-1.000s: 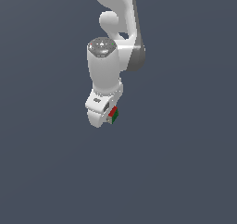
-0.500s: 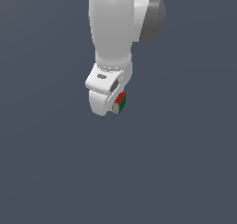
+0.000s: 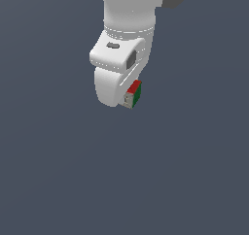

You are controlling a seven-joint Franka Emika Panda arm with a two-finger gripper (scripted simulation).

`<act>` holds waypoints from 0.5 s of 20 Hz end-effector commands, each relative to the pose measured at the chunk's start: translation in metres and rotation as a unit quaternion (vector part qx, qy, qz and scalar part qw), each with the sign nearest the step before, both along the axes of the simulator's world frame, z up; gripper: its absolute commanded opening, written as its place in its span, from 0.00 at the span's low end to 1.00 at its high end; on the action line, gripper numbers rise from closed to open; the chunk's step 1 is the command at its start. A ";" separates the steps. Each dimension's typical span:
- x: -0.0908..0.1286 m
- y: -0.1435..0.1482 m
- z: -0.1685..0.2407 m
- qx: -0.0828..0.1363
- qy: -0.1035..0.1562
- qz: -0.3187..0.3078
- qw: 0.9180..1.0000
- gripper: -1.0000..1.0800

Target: Pick up the object and move it to a goal position.

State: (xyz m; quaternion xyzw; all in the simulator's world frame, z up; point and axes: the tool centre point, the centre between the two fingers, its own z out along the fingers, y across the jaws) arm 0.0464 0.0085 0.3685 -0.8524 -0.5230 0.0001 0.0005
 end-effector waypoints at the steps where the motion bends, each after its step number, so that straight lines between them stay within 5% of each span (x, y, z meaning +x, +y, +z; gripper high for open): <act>1: 0.003 0.003 0.014 0.000 0.000 0.000 1.000 0.00; 10: 0.010 0.009 0.036 0.000 0.000 -0.001 1.000 0.00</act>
